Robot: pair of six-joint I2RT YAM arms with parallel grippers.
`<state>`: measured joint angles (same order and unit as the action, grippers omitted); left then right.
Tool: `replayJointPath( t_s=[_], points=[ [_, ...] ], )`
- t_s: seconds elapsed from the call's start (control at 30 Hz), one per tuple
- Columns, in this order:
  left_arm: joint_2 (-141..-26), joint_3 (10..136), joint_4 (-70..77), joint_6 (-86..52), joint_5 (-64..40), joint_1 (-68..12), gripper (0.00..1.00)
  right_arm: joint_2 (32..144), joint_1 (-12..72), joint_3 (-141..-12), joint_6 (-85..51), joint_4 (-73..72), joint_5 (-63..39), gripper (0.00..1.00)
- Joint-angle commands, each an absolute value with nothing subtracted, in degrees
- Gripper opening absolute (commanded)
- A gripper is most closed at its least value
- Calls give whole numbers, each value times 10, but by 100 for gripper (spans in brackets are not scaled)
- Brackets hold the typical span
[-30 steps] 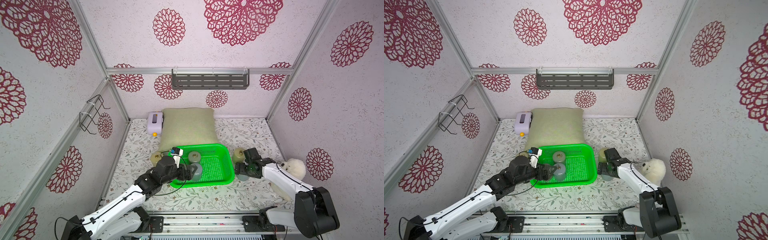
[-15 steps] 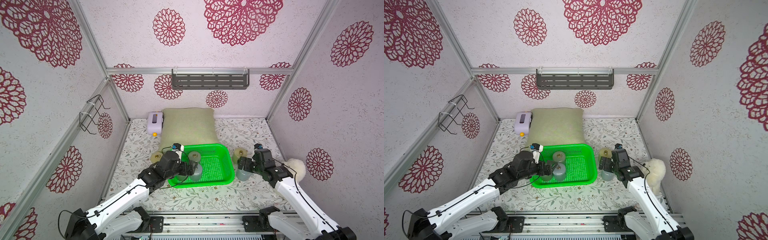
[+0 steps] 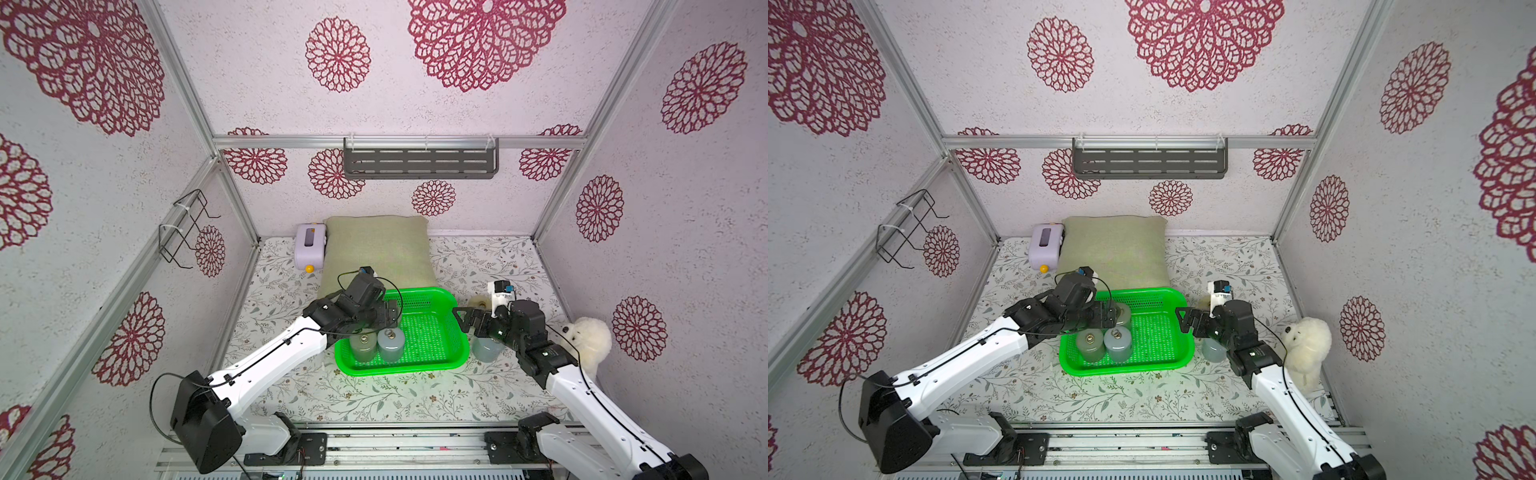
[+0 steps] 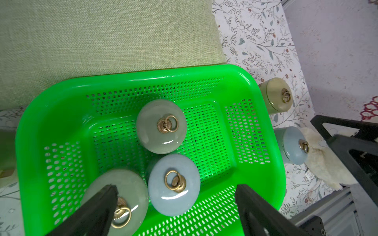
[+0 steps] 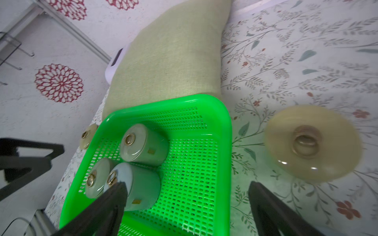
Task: Take the tea canister out of the basket
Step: Pick up the tea canister from the basket.
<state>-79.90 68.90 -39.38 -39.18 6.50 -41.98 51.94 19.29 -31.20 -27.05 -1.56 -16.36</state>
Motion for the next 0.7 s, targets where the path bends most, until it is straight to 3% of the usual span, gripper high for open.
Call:
replayJointPath(
  t_s=[0.0, 0.2, 0.67],
  points=[
    [-847, 740, -485, -380, 89, -424, 98, 520, 202, -291, -275, -148, -217, 99],
    [-935, 820, -557, -364, 78, -410, 97, 515, 207, -240, -285, -217, -243, 99],
    [-1080, 933, -620, -345, 29, -375, 97, 452, 209, -207, -301, -215, -247, 99]
  ],
)
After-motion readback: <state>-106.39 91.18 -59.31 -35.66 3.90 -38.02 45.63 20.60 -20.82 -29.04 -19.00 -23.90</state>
